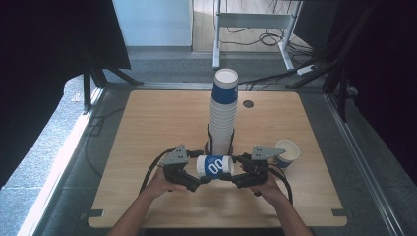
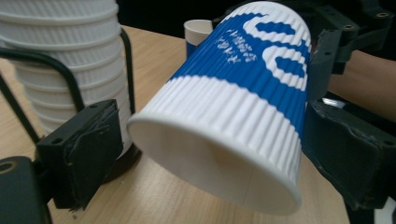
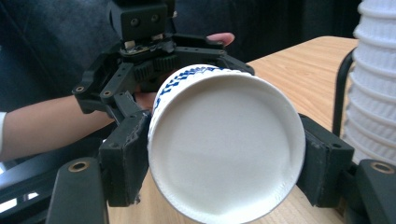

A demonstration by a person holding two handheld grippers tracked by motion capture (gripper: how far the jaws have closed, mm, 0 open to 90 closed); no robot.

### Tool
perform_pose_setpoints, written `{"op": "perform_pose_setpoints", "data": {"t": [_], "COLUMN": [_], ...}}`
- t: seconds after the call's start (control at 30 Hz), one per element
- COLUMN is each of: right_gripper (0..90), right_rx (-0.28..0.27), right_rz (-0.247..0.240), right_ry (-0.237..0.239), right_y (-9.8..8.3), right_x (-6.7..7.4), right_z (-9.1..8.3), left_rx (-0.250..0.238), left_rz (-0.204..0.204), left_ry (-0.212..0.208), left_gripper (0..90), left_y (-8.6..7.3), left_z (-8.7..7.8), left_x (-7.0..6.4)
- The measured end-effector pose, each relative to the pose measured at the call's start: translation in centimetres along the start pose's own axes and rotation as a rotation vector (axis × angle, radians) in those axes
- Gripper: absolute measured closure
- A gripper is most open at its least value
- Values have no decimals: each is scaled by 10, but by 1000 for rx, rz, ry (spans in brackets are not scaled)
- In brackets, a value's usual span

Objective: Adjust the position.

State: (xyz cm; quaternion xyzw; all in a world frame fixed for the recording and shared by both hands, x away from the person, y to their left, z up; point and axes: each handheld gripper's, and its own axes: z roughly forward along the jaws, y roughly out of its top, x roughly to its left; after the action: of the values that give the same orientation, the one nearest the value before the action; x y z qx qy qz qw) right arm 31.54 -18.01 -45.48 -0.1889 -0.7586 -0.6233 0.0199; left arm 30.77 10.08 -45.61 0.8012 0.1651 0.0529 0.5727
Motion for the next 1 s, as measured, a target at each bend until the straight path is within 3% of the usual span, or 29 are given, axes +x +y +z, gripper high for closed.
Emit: {"op": "perform_pose_setpoints", "data": {"t": [0.1,0.23,0.6,1.0], "right_gripper": [288,288,289,285], "right_rx": [6,16,1,17], "right_rz": [-9,-10,-2,2], "right_ry": [14,15,6,17], "right_y": [0,0,0,-1], "right_x": [2,1,0,-1], "right_z": [3,3,3,2], "left_rx": [33,40,80,83], "left_rz": [27,20,27,56], "left_ry": [-12,-24,20,7], "left_gripper": [79,91,66,107], "left_y": [0,-2,-3,-4], "left_z": [5,5,11,11], "left_x": [-3,-1,-4,-4]}}
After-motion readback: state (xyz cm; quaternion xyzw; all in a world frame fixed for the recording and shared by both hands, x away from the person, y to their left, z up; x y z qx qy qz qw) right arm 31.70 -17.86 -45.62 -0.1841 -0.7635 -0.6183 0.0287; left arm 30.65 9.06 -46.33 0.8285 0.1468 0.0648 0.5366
